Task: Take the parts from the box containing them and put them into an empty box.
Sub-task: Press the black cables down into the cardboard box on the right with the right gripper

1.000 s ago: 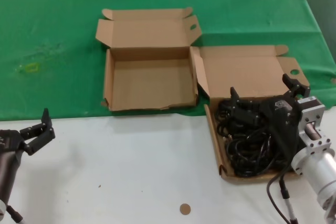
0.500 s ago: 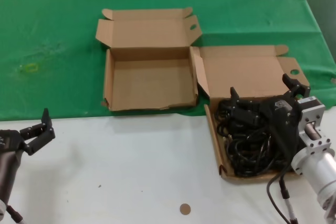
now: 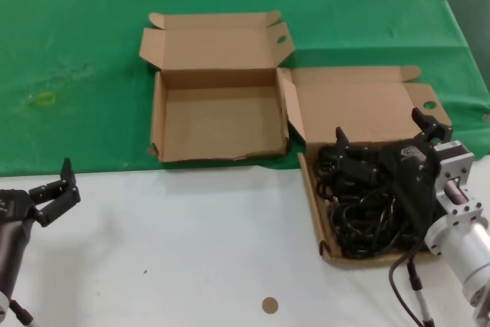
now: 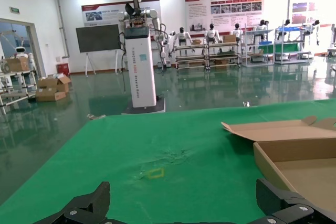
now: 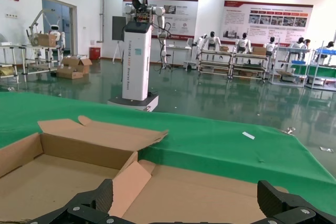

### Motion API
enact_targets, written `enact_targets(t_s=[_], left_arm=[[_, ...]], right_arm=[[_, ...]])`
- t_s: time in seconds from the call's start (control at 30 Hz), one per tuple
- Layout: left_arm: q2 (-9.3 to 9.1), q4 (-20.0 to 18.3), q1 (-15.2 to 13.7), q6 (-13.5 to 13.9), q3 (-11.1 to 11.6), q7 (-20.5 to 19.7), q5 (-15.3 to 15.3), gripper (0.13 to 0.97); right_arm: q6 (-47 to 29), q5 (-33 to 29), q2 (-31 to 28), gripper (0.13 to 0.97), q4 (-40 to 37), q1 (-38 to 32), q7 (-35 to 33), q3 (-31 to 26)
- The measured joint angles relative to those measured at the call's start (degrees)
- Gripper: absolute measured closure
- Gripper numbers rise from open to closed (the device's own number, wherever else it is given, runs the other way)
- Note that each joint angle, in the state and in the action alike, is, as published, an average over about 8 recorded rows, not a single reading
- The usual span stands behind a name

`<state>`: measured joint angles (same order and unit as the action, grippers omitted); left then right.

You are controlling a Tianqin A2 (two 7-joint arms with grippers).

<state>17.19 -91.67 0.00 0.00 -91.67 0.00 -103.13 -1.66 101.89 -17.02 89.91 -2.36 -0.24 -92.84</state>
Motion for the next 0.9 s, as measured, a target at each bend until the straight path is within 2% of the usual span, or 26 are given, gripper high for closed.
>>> enact_targets(t_s=[0.47, 0.9], left_arm=[[0.00, 0.00, 0.00, 0.00, 0.00, 0.00, 0.00, 0.132], [0.00, 0.00, 0.00, 0.00, 0.00, 0.00, 0.00, 0.171]], right_arm=[[0.00, 0.00, 0.00, 0.129, 0.00, 0.00, 0.00, 0.00], [0.01, 0.01, -0.05, 0.129, 0.01, 0.02, 0.02, -0.03]])
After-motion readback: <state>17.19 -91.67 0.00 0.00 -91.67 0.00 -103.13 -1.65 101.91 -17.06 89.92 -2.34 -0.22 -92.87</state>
